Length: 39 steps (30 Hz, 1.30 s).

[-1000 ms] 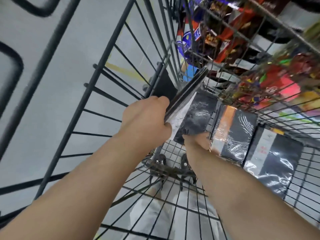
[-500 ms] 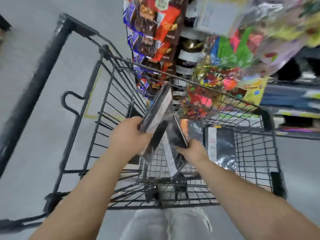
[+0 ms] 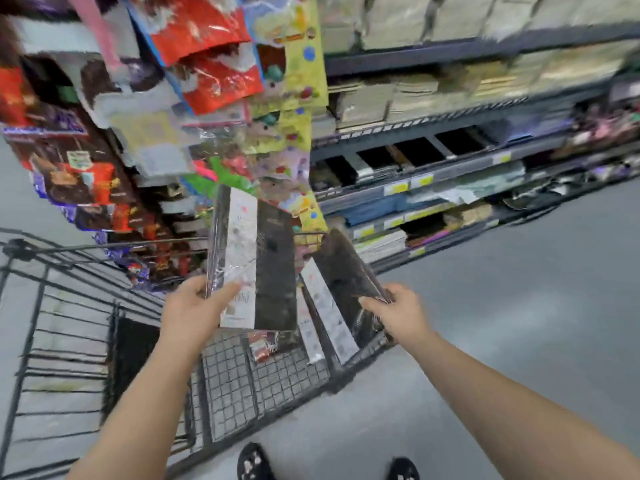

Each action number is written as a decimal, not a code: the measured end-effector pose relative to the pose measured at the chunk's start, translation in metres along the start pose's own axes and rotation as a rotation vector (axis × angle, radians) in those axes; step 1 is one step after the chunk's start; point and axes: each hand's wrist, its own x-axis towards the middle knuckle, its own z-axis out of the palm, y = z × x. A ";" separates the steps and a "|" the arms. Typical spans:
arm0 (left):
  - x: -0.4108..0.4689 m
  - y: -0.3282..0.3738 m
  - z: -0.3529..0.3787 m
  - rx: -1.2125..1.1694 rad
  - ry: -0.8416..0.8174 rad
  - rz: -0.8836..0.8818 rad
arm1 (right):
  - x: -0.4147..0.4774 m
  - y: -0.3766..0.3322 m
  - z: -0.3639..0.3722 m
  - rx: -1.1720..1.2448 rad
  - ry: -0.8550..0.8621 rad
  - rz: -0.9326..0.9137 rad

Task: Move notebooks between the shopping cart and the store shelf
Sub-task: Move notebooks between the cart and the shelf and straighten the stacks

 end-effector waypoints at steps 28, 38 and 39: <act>0.010 0.108 0.348 -0.237 0.008 -0.259 | 0.232 0.102 -0.244 0.523 0.076 0.311; 0.081 0.132 0.381 -0.150 -0.020 -0.343 | 0.332 0.051 -0.231 0.602 -0.167 0.272; 0.084 0.133 0.385 -0.150 -0.007 -0.340 | 0.340 0.045 -0.229 0.606 -0.199 0.269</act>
